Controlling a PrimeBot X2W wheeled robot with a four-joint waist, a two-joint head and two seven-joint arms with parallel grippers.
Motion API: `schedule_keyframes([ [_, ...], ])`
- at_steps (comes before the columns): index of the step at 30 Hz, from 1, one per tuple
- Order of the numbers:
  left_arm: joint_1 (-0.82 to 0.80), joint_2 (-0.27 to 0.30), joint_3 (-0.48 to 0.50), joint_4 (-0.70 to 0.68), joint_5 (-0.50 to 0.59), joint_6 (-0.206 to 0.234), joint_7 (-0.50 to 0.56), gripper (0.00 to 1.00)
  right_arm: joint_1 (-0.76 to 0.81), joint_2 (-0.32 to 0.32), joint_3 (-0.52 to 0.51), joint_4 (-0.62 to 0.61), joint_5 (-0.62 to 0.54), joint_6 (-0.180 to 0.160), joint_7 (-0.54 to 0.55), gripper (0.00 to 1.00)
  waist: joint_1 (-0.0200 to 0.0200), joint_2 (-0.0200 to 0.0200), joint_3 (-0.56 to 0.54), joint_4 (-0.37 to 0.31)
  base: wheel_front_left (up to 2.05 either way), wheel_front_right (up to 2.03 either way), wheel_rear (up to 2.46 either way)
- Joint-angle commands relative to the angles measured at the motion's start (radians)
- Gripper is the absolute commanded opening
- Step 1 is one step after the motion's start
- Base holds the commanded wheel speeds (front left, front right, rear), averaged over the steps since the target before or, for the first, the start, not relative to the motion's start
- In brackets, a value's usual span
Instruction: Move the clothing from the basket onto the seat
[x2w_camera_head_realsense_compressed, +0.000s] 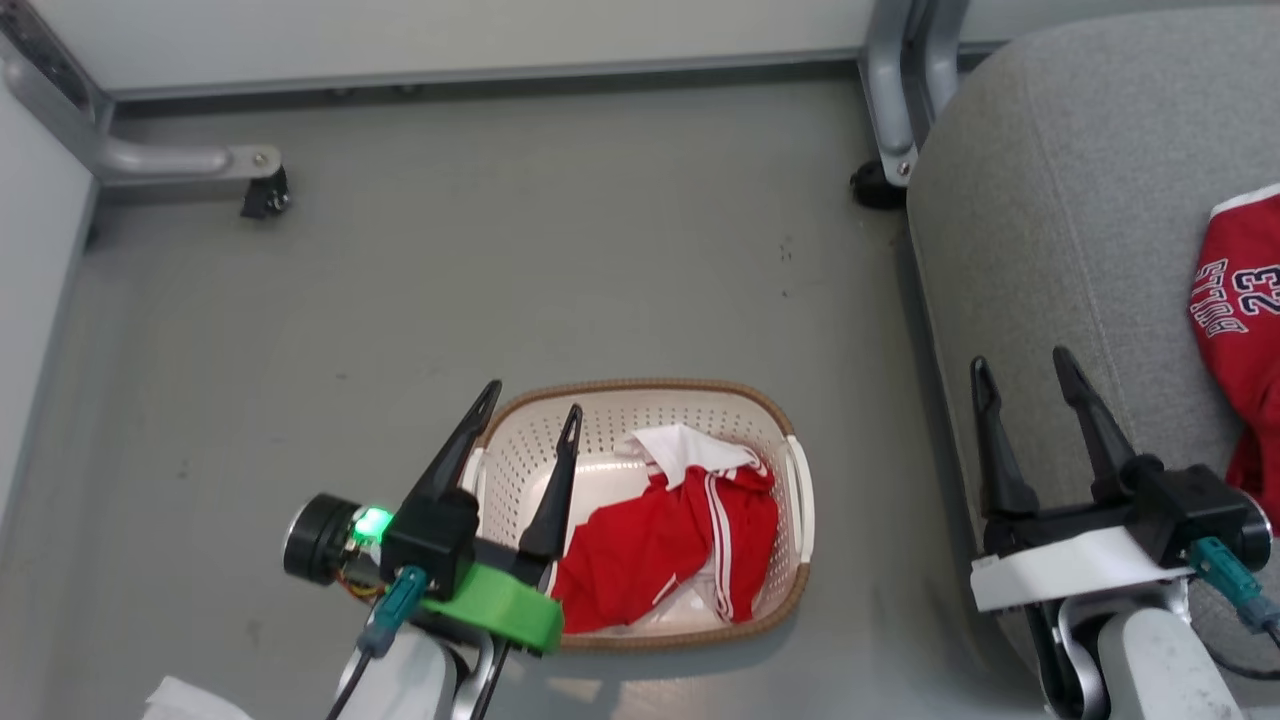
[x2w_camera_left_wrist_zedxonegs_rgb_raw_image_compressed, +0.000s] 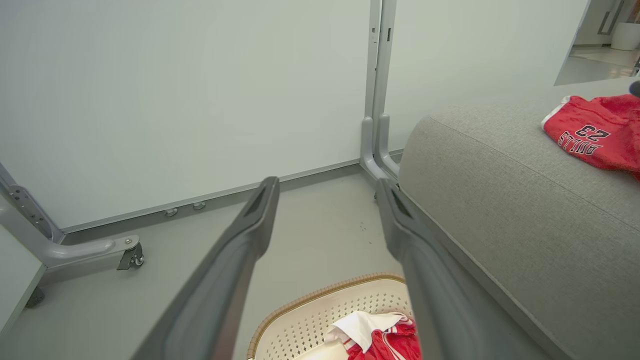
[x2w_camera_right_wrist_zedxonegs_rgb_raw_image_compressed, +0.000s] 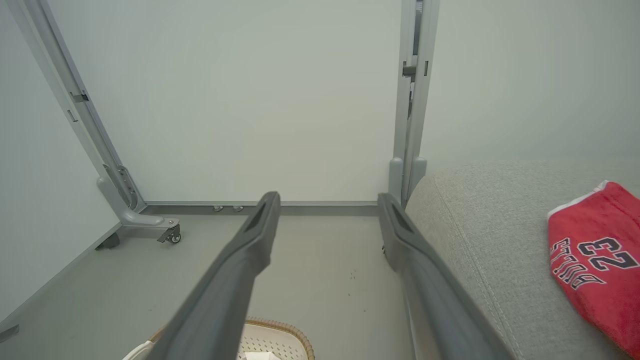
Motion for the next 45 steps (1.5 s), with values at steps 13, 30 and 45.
schedule_keyframes([
  [13, -0.457, 0.005, -0.104, 0.473, 0.05, -0.04, 0.008, 1.0, -0.221, -0.001, -0.05, -0.061, 0.045, -0.001, -0.003, 1.0, 0.0, 0.0, 0.497, -0.165, 0.0, 0.0, 0.0],
  [30, -0.815, 0.005, -0.306, 0.899, -0.064, -0.032, 0.159, 1.0, -0.349, 0.001, 0.072, -0.118, 0.103, -0.001, -0.003, 1.0, 0.0, 0.0, 0.72, -0.342, 0.0, 0.0, 0.0],
  [45, -0.931, 0.016, -0.306, 1.075, -0.094, 0.049, 0.271, 1.0, -0.357, 0.001, 0.082, -0.139, 0.149, -0.001, -0.003, 1.0, 0.0, 0.0, 0.778, -0.368, 0.0, 0.0, 0.0],
])
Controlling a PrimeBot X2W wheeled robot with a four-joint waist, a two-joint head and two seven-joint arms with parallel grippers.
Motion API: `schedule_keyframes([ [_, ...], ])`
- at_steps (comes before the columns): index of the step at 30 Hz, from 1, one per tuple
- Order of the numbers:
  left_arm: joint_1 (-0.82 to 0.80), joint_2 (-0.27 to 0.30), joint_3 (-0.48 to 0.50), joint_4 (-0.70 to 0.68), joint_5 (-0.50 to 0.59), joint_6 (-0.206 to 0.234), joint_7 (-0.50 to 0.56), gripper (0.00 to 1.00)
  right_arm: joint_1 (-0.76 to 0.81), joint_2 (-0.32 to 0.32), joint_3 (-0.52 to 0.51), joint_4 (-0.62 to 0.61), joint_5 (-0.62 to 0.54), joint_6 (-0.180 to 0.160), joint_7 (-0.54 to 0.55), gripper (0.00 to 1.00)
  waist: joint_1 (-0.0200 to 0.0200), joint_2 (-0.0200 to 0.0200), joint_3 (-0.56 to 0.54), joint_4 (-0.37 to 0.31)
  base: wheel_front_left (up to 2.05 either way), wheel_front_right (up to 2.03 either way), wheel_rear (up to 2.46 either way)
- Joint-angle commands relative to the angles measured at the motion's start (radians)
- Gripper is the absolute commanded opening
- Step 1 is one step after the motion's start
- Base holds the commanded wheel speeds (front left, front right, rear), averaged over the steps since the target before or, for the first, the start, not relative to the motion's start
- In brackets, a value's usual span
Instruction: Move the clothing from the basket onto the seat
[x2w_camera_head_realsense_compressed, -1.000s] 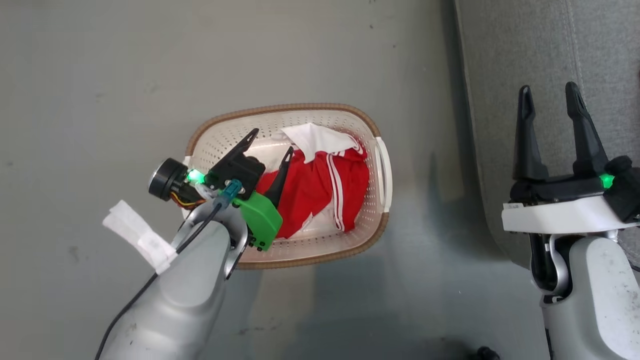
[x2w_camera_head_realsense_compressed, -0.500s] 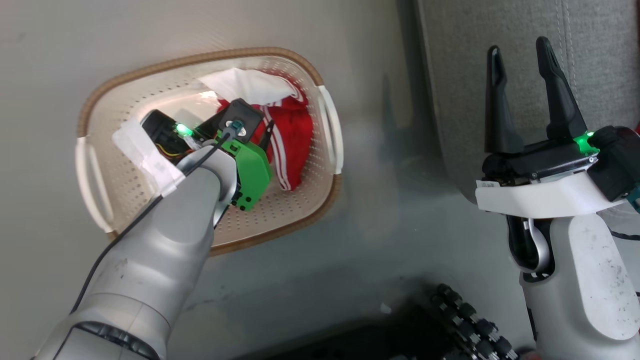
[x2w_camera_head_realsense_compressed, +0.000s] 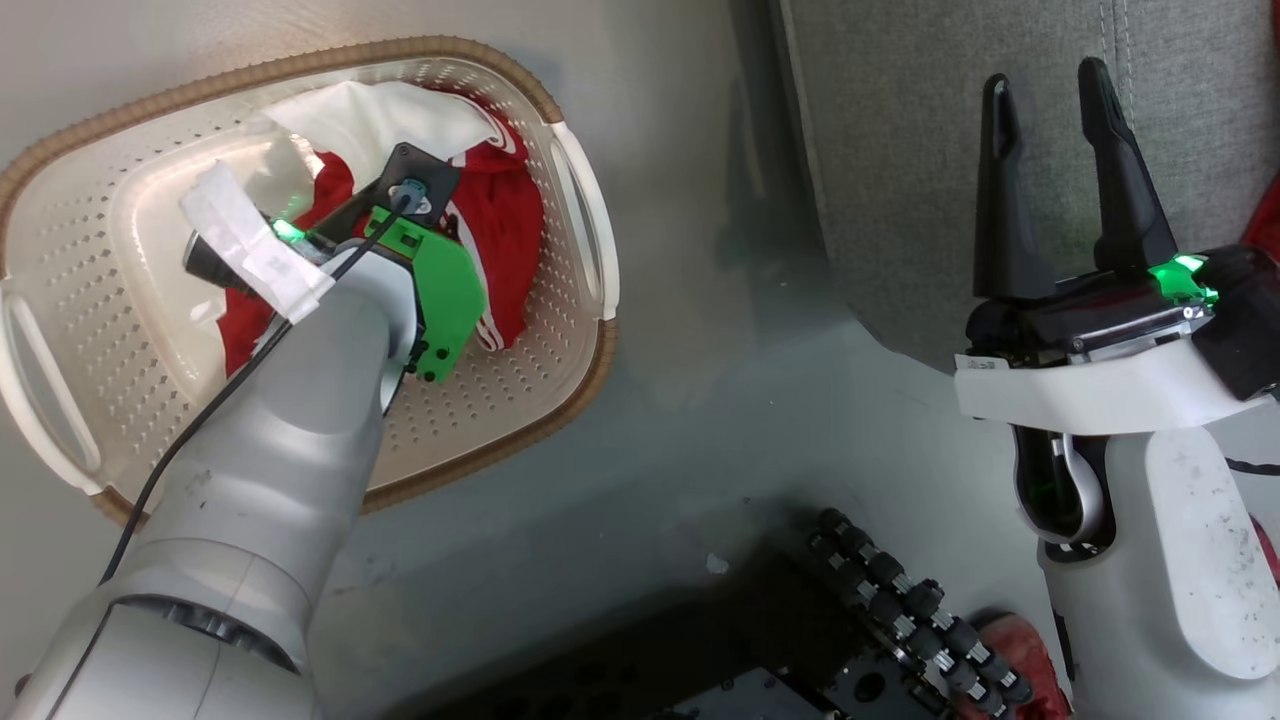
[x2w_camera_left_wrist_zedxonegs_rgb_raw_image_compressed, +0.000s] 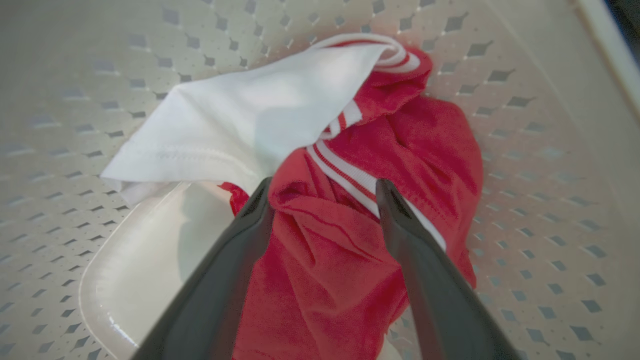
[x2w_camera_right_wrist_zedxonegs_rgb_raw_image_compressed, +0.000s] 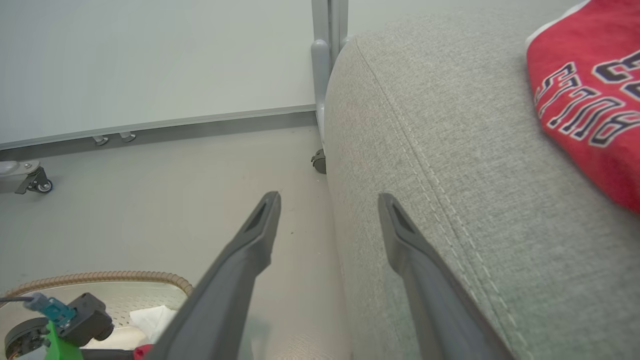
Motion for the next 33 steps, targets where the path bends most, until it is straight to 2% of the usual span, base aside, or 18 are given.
schedule_keyframes([
  [1, -0.019, 0.015, 0.004, 0.004, -0.005, 0.015, 0.005, 1.0, -0.018, 0.0, 0.004, -0.005, -0.006, -0.001, -0.003, 1.0, -0.0001, 0.0, 0.009, -0.007, 0.0, 0.0, 0.0],
  [5, -0.021, 0.021, -0.003, 0.013, -0.005, 0.034, 0.015, 1.0, -0.023, 0.0, 0.009, -0.01, -0.009, -0.001, -0.003, 1.0, -0.0001, 0.0, 0.017, -0.006, 0.0, 0.0, 0.0],
  [6, -0.022, 0.021, -0.001, 0.013, -0.009, 0.037, 0.007, 0.61, -0.022, 0.0, 0.011, -0.011, -0.011, -0.001, -0.003, 1.0, -0.0001, 0.0, 0.018, -0.006, 0.0, 0.0, 0.0],
  [7, -0.024, 0.021, -0.002, 0.013, -0.007, 0.041, -0.009, 0.0, -0.023, 0.0, 0.012, -0.012, -0.013, -0.001, -0.003, 1.0, -0.0001, 0.0, 0.019, -0.005, 0.0, 0.0, 0.0],
  [14, -0.03, 0.01, -0.007, 0.014, -0.024, 0.049, -0.07, 0.0, -0.032, 0.0, 0.003, -0.007, -0.05, -0.001, -0.003, 1.0, -0.0001, 0.0, 0.005, 0.023, 0.0, 0.0, 0.0],
  [20, -0.009, 0.001, -0.013, -0.002, -0.048, 0.041, -0.135, 0.0, -0.026, 0.0, -0.002, 0.006, -0.086, -0.001, -0.003, 1.0, -0.0001, 0.0, -0.058, 0.073, 0.0, 0.0, 0.0],
  [24, 0.057, -0.003, -0.026, -0.037, -0.091, 0.004, -0.169, 0.0, -0.008, -0.001, -0.001, 0.03, -0.12, -0.001, -0.003, 1.0, -0.0001, 0.0, -0.139, 0.109, 0.0, 0.0, 0.0],
  [27, 0.112, -0.002, -0.05, -0.08, -0.127, -0.008, -0.193, 0.0, 0.018, -0.001, -0.011, 0.046, -0.135, -0.001, -0.003, 1.0, -0.0001, 0.0, -0.22, 0.14, 0.0, 0.0, 0.0],
  [33, 0.237, -0.003, -0.095, -0.16, -0.208, 0.01, -0.246, 0.0, 0.093, -0.001, -0.046, 0.068, -0.169, -0.001, -0.003, 1.0, -0.0001, 0.0, -0.391, 0.214, 0.0, 0.0, 0.0],
])
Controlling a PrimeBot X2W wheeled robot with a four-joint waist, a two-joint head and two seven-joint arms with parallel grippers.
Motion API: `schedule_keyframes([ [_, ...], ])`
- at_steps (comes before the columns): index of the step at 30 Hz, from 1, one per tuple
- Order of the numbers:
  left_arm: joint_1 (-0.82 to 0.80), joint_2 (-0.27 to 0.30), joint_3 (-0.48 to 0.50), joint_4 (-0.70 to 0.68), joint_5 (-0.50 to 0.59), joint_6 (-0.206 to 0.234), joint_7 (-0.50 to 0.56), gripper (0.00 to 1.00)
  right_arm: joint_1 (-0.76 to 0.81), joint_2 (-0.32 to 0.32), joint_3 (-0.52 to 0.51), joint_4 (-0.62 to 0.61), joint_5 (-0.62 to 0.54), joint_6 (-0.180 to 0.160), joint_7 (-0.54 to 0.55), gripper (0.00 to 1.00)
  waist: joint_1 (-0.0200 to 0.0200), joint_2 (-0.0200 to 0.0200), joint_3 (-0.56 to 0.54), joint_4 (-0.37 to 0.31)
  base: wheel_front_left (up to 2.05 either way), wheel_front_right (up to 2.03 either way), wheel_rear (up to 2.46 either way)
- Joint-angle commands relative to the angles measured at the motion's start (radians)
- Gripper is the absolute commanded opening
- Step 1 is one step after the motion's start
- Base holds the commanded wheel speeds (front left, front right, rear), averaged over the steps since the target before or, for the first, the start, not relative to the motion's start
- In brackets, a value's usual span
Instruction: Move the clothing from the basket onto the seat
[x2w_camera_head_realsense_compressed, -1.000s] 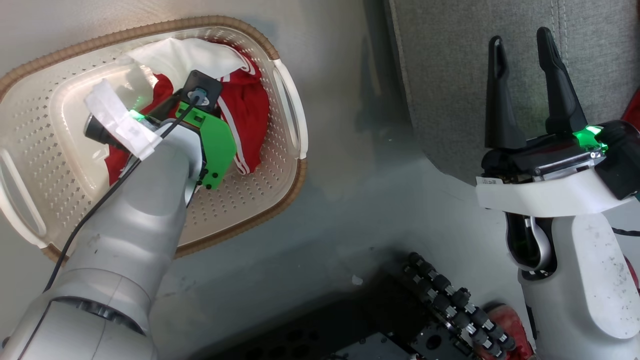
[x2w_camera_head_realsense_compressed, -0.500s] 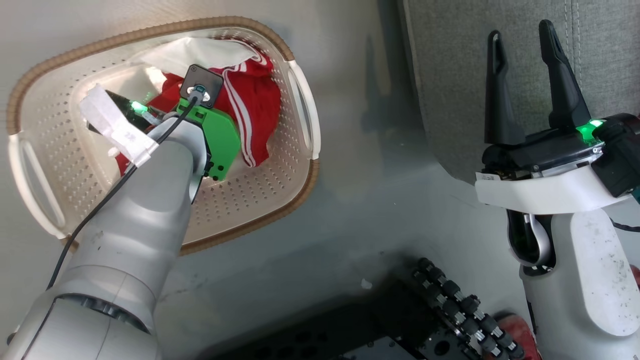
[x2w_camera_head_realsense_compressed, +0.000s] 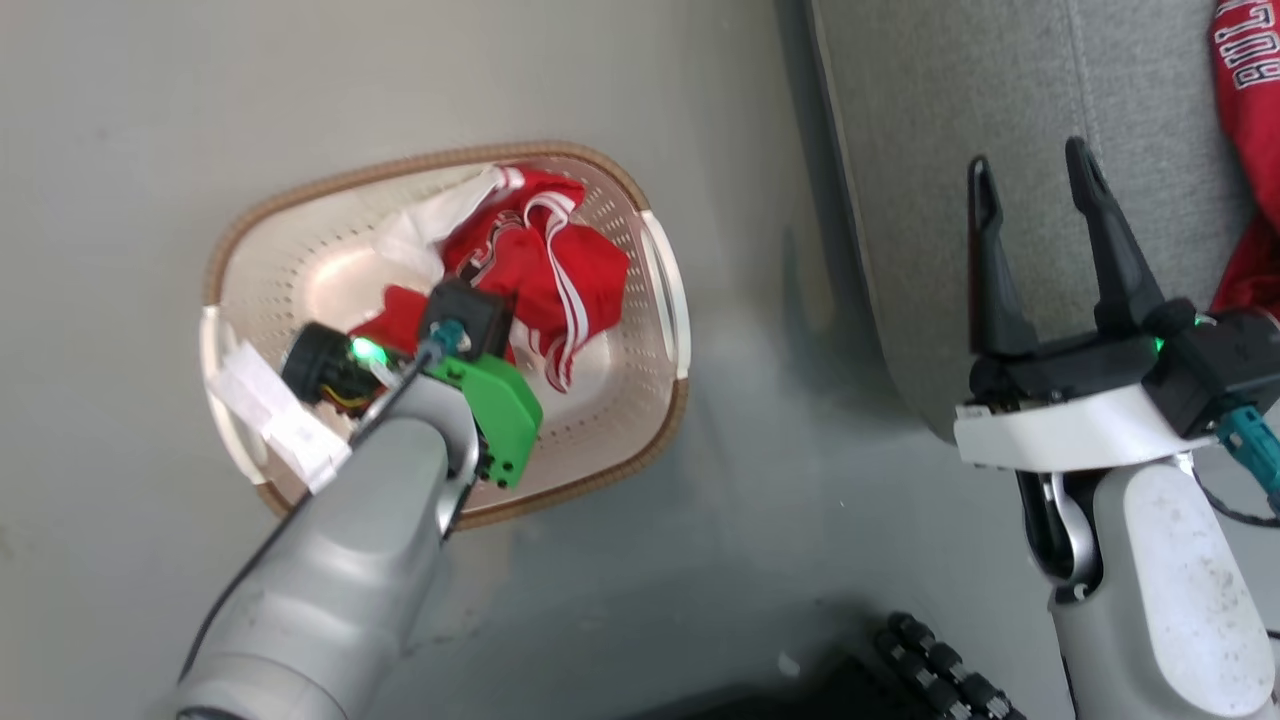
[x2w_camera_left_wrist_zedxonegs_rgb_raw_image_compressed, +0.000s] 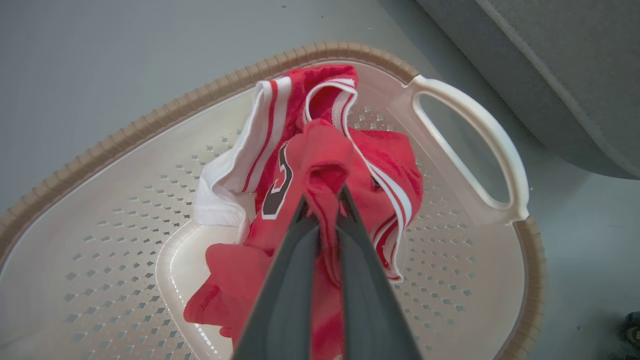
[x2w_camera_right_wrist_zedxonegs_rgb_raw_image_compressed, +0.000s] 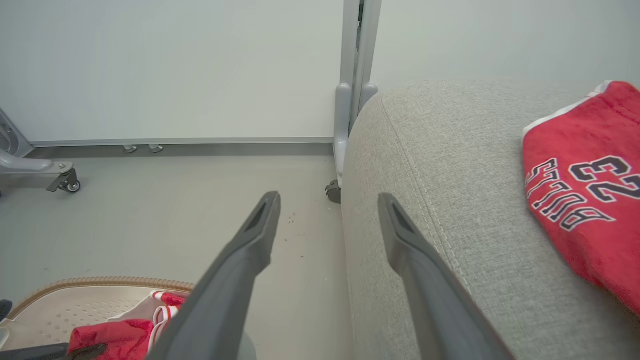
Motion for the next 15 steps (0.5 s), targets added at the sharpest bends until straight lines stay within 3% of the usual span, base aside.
schedule_keyframes([
  [1, 0.039, -0.001, -0.01, -0.017, -0.02, 0.01, -0.011, 0.0, 0.034, -0.004, -0.011, 0.009, -0.008, -0.001, -0.003, 1.0, 0.0, 0.0, -0.187, 0.105, 0.0, 0.0, 0.0],
  [9, 0.207, -0.002, -0.046, -0.116, -0.106, 0.061, -0.034, 0.0, 0.177, -0.004, -0.01, 0.061, -0.01, -0.001, -0.003, 1.0, 0.0, 0.0, -0.452, 0.164, 0.0, 0.0, 0.0],
  [15, 0.332, -0.001, -0.003, -0.236, -0.109, 0.105, -0.033, 0.0, 0.281, -0.003, 0.019, 0.103, -0.003, -0.001, -0.003, 1.0, 0.0, 0.0, -0.62, 0.178, 0.0, 0.0, 0.0],
])
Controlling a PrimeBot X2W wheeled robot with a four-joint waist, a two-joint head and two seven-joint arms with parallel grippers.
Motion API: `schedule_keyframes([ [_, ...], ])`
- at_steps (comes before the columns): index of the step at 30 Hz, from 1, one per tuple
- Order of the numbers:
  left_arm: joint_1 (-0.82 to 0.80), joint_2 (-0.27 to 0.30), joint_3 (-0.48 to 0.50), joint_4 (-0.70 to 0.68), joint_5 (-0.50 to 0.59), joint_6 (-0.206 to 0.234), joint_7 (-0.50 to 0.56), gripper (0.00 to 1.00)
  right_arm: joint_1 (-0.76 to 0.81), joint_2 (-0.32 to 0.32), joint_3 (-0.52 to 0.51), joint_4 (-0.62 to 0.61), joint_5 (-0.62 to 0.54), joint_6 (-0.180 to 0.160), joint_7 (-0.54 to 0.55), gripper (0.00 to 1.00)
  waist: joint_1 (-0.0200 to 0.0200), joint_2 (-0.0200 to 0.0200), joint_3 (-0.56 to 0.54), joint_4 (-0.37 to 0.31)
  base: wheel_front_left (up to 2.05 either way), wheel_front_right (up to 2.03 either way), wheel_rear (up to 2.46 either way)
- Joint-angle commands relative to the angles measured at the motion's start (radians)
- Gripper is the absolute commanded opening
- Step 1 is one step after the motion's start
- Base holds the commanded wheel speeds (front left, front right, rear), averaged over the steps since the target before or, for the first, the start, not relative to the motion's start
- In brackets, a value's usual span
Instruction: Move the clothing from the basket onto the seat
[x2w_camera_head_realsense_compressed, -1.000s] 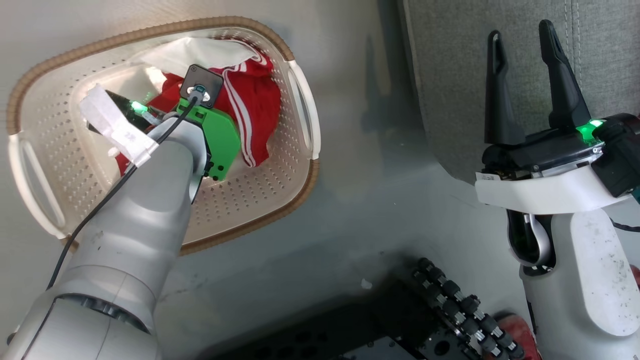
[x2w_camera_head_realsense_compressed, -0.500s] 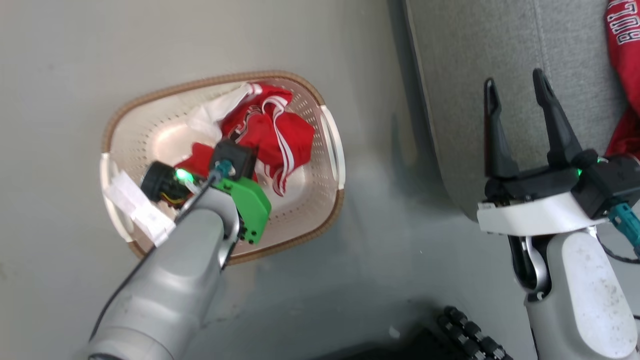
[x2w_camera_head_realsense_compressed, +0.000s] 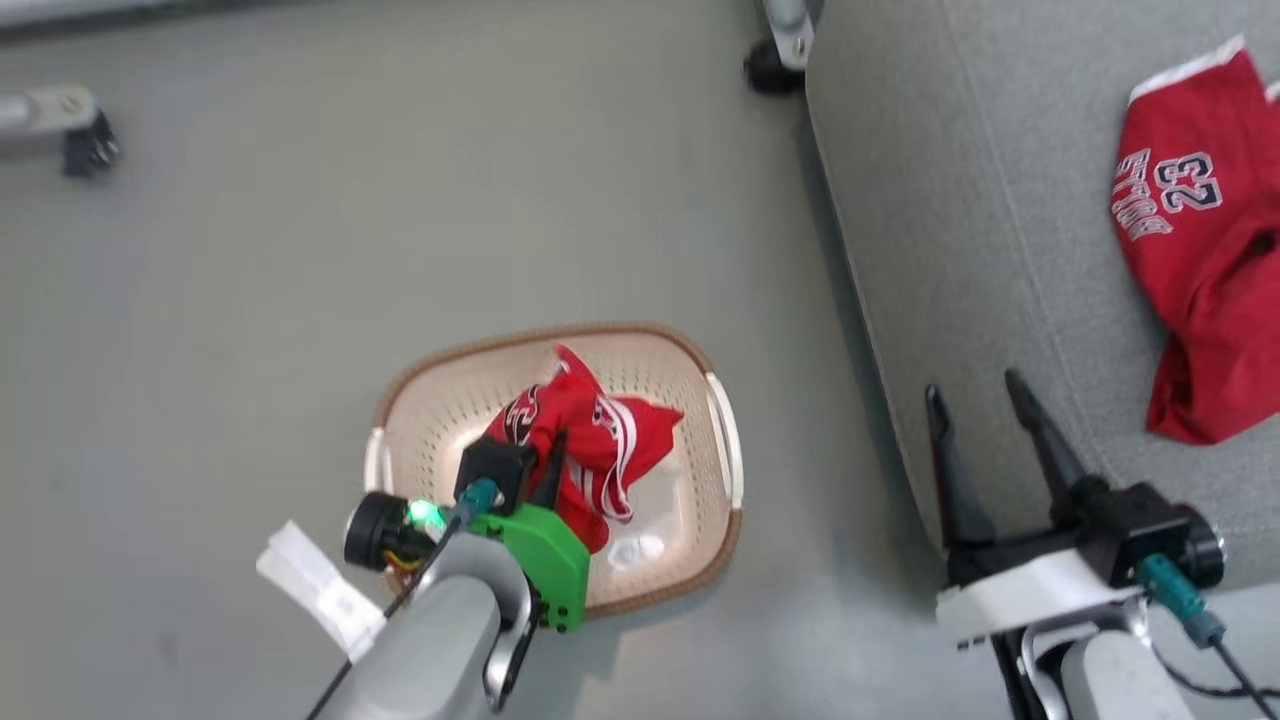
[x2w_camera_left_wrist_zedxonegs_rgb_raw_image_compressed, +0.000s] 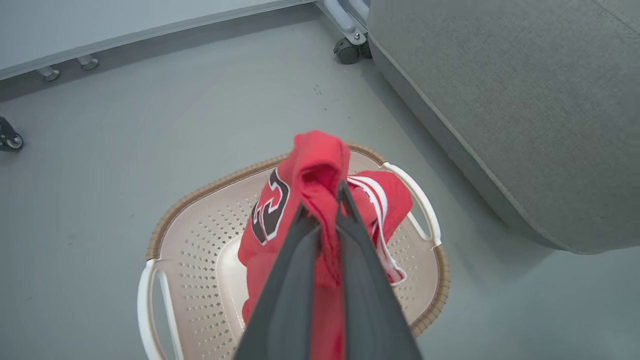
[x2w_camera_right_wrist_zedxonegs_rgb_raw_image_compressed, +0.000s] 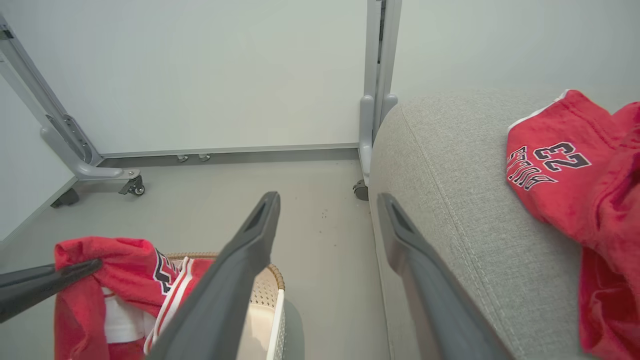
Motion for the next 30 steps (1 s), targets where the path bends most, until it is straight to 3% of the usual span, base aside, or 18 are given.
schedule_keyframes([
  [1, 0.045, 0.0, 0.014, -0.022, 0.007, 0.012, -0.003, 0.0, 0.038, -0.003, 0.008, 0.01, 0.007, -0.001, -0.003, 1.0, 0.0001, 0.0, -0.255, 0.08, 0.0, 0.0, 0.0],
  [12, 0.228, 0.03, 0.108, -0.217, 0.048, 0.049, -0.003, 0.0, 0.161, -0.003, 0.047, 0.047, 0.019, -0.001, -0.003, 1.0, 0.0001, 0.0, -0.413, 0.083, 0.0, 0.0, 0.0],
  [30, 0.294, 0.053, 0.129, -0.423, 0.089, 0.058, -0.002, 0.0, 0.212, -0.003, 0.105, 0.064, 0.052, -0.001, -0.003, 1.0, 0.0001, 0.0, -0.498, 0.082, 0.0, 0.0, 0.0],
])
